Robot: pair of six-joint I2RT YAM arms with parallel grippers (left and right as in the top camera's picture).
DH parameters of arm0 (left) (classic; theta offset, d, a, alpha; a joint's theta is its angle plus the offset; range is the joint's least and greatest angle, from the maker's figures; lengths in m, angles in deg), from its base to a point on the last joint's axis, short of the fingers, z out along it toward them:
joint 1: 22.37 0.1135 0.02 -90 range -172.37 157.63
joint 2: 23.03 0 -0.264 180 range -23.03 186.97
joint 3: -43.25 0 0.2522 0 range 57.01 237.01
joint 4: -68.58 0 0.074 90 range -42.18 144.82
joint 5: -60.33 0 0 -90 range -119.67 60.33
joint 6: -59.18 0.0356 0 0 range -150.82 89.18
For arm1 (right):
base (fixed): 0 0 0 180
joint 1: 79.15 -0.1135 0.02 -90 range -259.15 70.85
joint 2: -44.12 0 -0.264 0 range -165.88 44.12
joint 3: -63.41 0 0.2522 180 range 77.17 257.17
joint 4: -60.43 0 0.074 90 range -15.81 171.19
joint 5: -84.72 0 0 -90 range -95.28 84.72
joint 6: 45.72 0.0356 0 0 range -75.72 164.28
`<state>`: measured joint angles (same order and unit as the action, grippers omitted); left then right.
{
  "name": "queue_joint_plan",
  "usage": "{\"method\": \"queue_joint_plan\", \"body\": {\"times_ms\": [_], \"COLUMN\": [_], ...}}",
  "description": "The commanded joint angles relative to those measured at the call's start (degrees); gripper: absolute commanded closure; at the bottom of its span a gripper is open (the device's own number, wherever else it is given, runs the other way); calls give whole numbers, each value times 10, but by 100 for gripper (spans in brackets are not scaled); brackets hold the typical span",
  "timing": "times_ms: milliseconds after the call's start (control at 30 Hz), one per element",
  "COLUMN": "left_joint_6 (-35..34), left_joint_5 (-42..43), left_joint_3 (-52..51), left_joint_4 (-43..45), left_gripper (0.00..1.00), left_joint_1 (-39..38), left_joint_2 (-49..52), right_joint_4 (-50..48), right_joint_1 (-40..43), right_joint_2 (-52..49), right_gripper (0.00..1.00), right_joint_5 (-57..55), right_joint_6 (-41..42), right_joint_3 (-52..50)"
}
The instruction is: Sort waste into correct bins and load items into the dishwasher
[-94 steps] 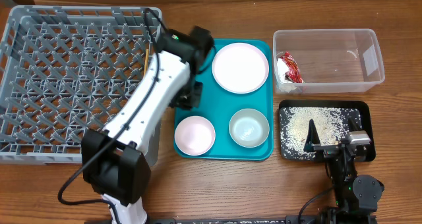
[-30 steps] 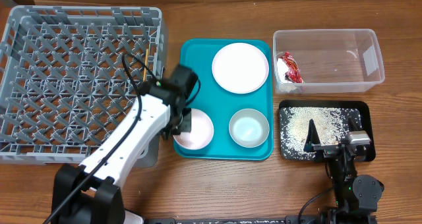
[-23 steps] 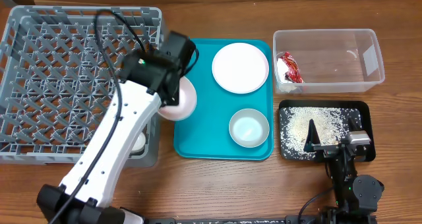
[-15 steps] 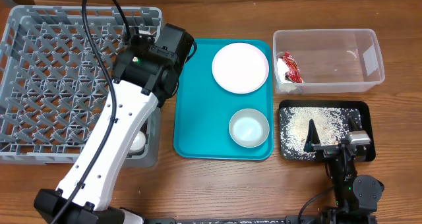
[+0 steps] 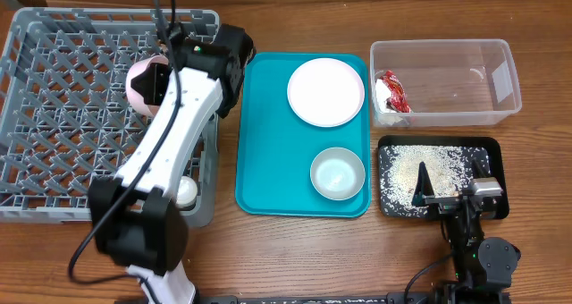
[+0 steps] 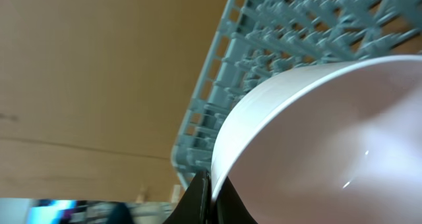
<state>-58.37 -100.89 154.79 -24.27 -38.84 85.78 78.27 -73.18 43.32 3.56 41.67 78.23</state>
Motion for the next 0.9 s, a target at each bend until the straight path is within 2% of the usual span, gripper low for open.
{"method": "queue_joint_plan", "body": {"times_ms": [0, 100, 267, 533, 867], "left_joint_6": [-23, -25, -46, -74, -74], "left_joint_5": [-119, -126, -57, -16, -25], "left_joint_3": [9, 9, 8, 2, -31], "left_joint_4": [-2, 7, 12, 14, 33], "left_gripper": [96, 96, 96, 96, 96], "left_joint_1": [5, 5, 3, 5, 0], "left_joint_2": [53, 76, 90, 90, 90], "right_joint_4": [-4, -4, -4, -4, -4], "right_joint_1": [1, 1, 1, 1, 1], "right_joint_2": [6, 6, 6, 6, 6], "right_gripper": [0, 0, 0, 0, 0], "right_joint_5": [3, 3, 3, 3, 3], "right_joint_6": [0, 0, 0, 0, 0], "right_joint_3": [-6, -6, -6, -6, -6]}}
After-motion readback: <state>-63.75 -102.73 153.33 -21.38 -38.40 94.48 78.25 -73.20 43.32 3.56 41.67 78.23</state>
